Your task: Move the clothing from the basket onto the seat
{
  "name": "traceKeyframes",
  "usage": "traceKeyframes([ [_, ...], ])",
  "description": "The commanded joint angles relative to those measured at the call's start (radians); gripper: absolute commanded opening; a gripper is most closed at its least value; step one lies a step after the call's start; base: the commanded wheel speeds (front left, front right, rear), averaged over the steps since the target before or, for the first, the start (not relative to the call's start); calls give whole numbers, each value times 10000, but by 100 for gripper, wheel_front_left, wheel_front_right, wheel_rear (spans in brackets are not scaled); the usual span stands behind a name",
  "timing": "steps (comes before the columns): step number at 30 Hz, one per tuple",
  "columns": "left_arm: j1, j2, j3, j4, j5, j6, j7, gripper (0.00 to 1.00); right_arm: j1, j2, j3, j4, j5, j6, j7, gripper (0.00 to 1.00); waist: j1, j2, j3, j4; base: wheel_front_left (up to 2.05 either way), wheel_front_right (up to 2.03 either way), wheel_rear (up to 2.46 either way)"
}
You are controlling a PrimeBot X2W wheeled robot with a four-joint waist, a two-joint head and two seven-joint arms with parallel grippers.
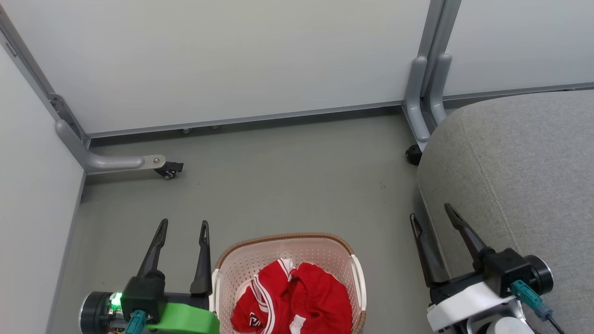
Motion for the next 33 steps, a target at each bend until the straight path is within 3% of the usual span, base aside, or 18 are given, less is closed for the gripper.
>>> traceKeyframes([
  [1, 192, 65, -28, -39, 215, 47, -98, 100, 164, -55, 52, -56, -205, 0, -100, 100, -1, 0, -9, 0, 0, 0, 0],
  [22, 25, 64, -172, 327, 81, -51, -69, 100, -69, -54, 48, -96, -156, -1, -95, 100, -1, 0, 396, 15, 0, 0, 0],
  [33, -1425, 70, -1124, 2291, 481, -799, -68, 100, -1037, -51, -30, -372, -301, -1, -95, 100, -1, 0, 2420, -85, 0, 0, 0],
])
